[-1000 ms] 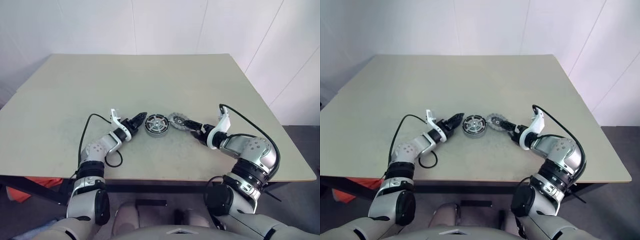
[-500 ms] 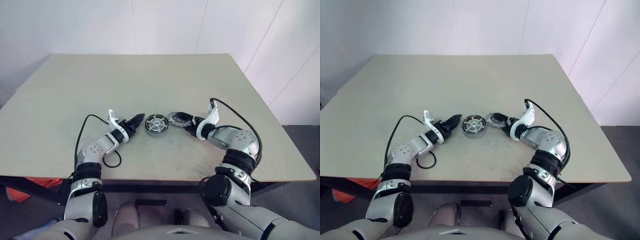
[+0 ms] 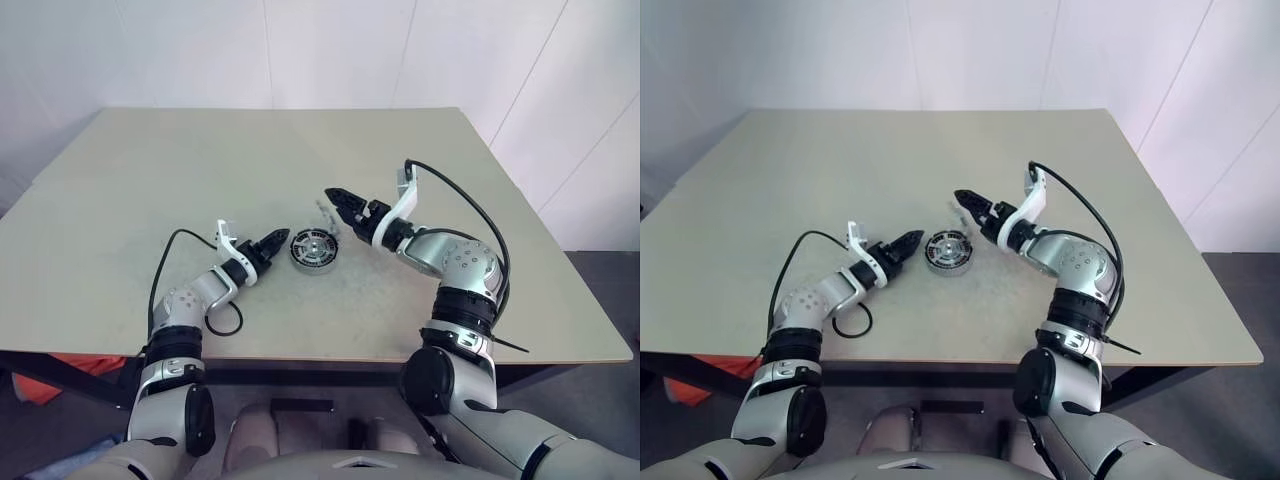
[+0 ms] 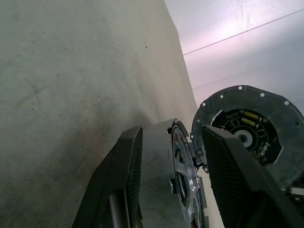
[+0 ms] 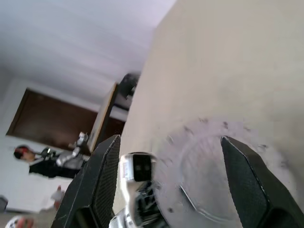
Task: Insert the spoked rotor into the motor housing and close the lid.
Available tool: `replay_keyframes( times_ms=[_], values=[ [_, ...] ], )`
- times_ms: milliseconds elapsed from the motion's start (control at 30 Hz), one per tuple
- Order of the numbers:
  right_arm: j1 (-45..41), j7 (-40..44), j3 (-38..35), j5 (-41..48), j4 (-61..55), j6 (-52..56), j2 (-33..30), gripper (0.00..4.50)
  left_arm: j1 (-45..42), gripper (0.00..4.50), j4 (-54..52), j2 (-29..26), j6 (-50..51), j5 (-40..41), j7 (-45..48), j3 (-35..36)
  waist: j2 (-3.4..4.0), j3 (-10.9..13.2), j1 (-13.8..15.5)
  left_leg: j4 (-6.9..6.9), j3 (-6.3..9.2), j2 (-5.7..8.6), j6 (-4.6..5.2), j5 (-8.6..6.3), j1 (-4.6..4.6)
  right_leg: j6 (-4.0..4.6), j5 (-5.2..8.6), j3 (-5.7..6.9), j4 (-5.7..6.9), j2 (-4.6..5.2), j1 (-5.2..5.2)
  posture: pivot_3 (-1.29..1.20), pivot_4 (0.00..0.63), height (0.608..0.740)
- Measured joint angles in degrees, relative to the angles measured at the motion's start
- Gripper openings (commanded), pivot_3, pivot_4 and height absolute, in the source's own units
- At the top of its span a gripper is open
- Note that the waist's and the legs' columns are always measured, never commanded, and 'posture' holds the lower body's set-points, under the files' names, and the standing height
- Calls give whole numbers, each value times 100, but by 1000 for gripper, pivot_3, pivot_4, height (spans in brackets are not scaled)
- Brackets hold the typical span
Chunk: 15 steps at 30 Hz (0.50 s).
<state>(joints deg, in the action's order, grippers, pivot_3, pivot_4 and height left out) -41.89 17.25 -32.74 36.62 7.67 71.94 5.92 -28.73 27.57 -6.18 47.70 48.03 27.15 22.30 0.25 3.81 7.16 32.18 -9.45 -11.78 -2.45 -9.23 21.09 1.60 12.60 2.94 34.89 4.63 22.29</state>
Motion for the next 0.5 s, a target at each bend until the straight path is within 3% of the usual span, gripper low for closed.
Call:
replay_keyframes(
  times_ms=[233, 333, 500],
  values=[
    [144, 77, 566, 163, -64, -153, -202, 3770, -20, 2110, 86, -364, -118, -11, 22, 239, 0, 0, 4, 0, 2, 1, 0, 0, 2, -1, 0, 0, -1, 0, -1, 0, 0, 740],
    [463, 492, 1368, -25, -401, -709, -543, 3770, -23, 2110, 159, -634, -153, -17, 76, 334, 0, 0, 10, 0, 6, 0, 0, 0, 5, -15, -8, 4, -3, -1, -1, 0, 0, 740],
    [984, 1312, 3397, -1419, -681, -2768, -1459, 3770, -34, 2110, 241, -810, -230, -30, 124, 477, -1, -1, 12, 7, 11, 1, 0, 0, 4, -25, -1, 6, -3, 0, -8, 0, 0, 740]
  ],
)
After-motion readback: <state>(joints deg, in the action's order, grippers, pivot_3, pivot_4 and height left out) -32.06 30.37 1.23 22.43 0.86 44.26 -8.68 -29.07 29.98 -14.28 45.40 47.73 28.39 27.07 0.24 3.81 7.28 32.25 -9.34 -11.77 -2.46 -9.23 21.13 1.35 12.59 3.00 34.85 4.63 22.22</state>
